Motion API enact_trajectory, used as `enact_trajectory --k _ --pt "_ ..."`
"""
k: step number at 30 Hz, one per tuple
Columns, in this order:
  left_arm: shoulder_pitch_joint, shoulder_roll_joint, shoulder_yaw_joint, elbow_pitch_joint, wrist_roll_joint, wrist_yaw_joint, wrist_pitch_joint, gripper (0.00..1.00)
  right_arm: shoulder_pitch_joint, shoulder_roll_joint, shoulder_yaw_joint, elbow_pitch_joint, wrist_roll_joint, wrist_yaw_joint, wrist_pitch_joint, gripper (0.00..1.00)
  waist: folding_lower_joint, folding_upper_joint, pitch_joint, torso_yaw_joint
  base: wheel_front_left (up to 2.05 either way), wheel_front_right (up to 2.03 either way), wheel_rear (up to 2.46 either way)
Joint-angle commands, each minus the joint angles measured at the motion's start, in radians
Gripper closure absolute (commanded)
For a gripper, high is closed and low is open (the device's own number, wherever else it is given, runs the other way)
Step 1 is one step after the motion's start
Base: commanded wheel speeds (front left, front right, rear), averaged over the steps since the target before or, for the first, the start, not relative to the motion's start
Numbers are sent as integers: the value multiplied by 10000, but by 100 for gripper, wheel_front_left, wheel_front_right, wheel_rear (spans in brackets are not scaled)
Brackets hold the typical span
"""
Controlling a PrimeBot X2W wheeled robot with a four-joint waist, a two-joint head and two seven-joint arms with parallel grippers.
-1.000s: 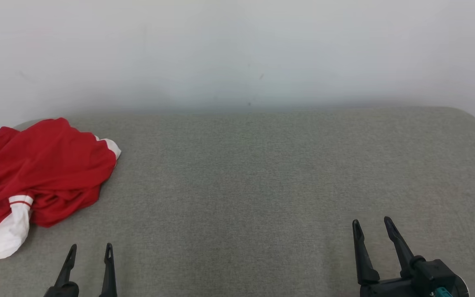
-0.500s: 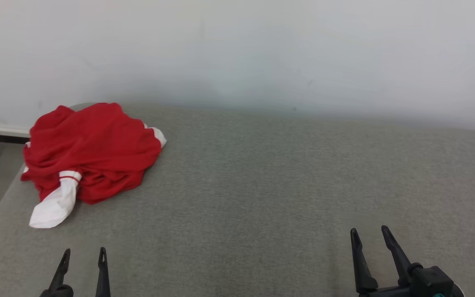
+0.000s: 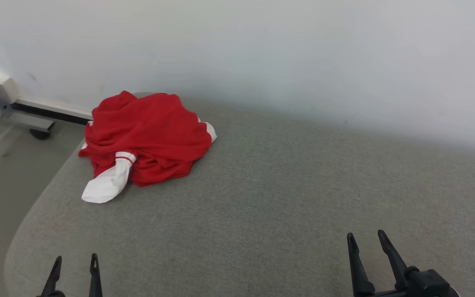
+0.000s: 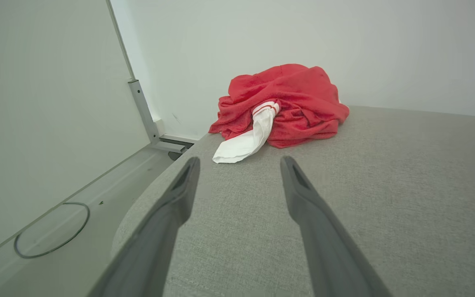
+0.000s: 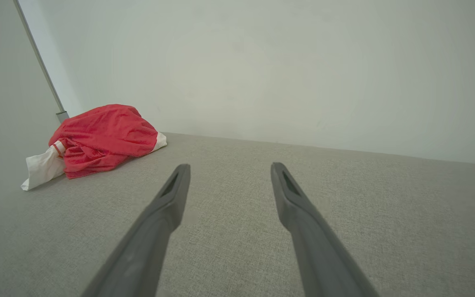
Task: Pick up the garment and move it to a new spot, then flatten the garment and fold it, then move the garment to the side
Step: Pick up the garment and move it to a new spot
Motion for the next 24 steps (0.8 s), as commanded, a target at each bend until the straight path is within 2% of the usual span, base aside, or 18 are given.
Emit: enact_trajectory --k 1,13,24 --pt "159 72 48 -33 -42 46 -35 0 102 9 30 10 28 -21 -13 0 0 0 -59 374 0 0 0" --pt "288 75 144 -127 -136 217 -35 0 138 9 9 30 -1 -21 -13 0 0 0 -19 790 0 0 0" --pt "-10 111 283 -236 -366 269 -35 0 -117 9 37 -36 -194 -21 -13 0 0 0 336 568 0 0 0"
